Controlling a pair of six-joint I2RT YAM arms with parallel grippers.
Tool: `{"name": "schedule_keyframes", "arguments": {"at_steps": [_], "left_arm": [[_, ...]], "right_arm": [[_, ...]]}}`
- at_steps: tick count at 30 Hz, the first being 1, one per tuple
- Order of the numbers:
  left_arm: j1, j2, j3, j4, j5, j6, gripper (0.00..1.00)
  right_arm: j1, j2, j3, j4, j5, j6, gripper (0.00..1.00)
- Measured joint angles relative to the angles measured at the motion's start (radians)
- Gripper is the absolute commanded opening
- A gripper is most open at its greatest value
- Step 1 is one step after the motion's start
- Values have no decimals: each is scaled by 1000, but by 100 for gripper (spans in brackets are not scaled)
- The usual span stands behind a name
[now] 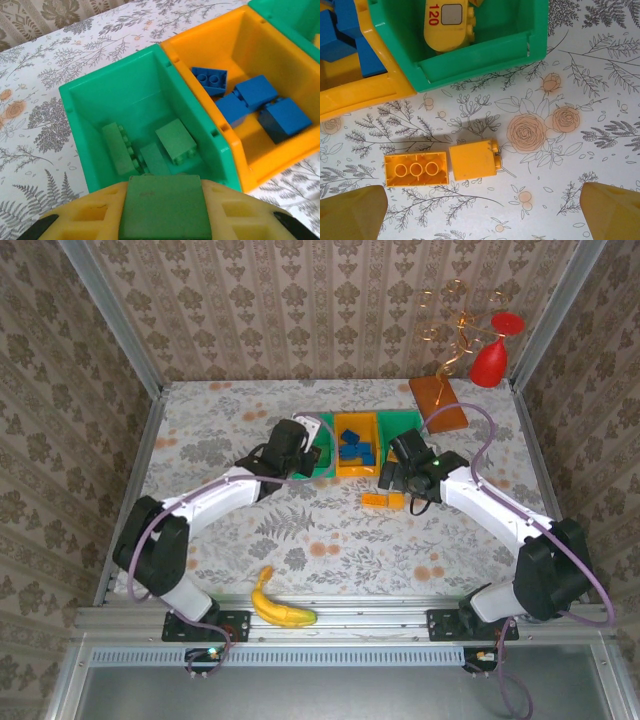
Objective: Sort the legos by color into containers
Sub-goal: Place the lego in the container.
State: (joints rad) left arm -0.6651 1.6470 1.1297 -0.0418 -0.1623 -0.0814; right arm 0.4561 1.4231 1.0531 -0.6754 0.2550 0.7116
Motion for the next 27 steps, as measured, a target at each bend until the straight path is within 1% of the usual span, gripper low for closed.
{"name": "schedule_keyframes", "arguments": {"at_steps": [7,14,16,18,20,27], "left_arm": [[13,132,120,-30,-3,-6,20],[25,224,190,-42,-22,-10,34],[26,231,194,-42,-26,-10,40],[27,232,199,-45,-31,-18,48],[27,232,203,-45,-35,-19,53],[27,232,203,-45,-45,-24,63]], "right_arm": [[0,-1,-15,5,0,3,100],[0,5,-15,20,0,3,100],[0,13,-15,22,-1,3,100],[0,22,-15,22,-1,3,100],[0,31,-15,23,-4,3,100],[0,61,-28,45,-13,4,100]]}}
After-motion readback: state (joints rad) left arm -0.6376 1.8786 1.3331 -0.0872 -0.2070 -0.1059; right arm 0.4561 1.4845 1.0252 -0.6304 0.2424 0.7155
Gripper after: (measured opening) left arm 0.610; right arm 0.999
